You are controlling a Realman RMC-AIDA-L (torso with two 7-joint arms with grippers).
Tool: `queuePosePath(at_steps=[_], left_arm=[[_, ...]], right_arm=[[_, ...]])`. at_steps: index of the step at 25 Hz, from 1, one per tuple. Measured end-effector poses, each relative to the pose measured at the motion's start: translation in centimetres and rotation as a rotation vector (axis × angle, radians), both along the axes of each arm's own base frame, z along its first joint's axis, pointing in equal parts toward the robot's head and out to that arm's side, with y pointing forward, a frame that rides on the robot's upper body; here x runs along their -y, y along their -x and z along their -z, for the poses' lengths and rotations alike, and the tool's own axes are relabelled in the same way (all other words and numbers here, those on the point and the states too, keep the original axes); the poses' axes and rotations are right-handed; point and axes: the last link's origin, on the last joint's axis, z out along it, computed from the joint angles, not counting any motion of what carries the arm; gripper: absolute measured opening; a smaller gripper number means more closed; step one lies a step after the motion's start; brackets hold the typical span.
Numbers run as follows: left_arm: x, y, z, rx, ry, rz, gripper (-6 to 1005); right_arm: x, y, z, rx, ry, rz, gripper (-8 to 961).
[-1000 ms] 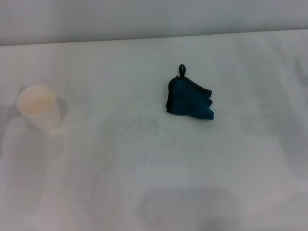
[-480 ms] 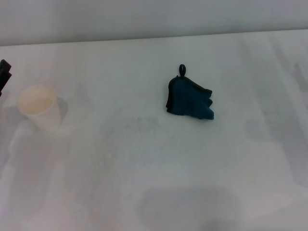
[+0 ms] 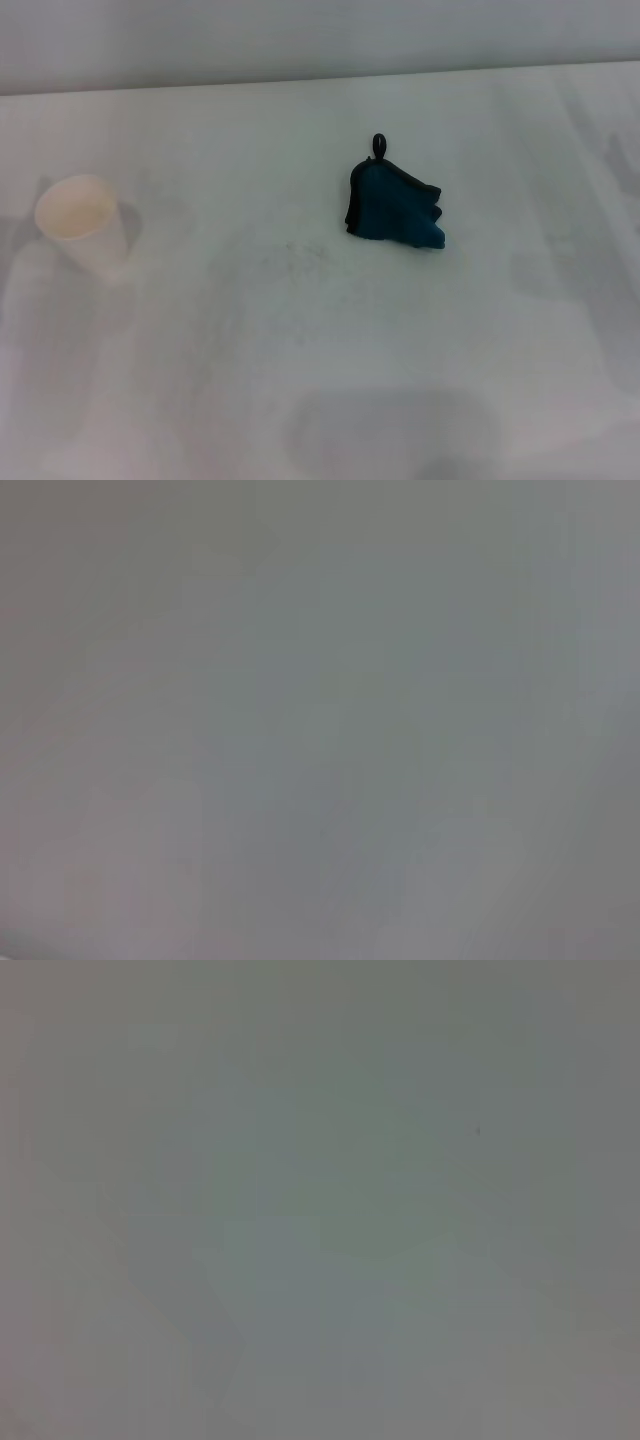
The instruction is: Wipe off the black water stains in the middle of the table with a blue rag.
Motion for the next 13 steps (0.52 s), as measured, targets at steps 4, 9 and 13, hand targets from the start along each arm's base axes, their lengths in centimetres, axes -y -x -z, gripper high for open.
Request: queuePosePath(at_steps=[4, 9, 13], left_arm=[[-0.3, -0.3, 0.2, -0.003, 0.012, 0.004, 877], [-0.8, -0.2, 0.4, -0.008, 0.026, -0.018, 877], [-1.3, -0.2, 0.7, -0.014, 0.041, -0.037, 877]], right_arm=[[0.2, -0.1, 0.2, -0.005, 0.004, 0.005, 870], [0.5, -0.1, 0.4, -0.005, 0.012, 0.001, 870], [0.9, -0.3, 0.4, -0.006, 0.010, 0.006, 870]])
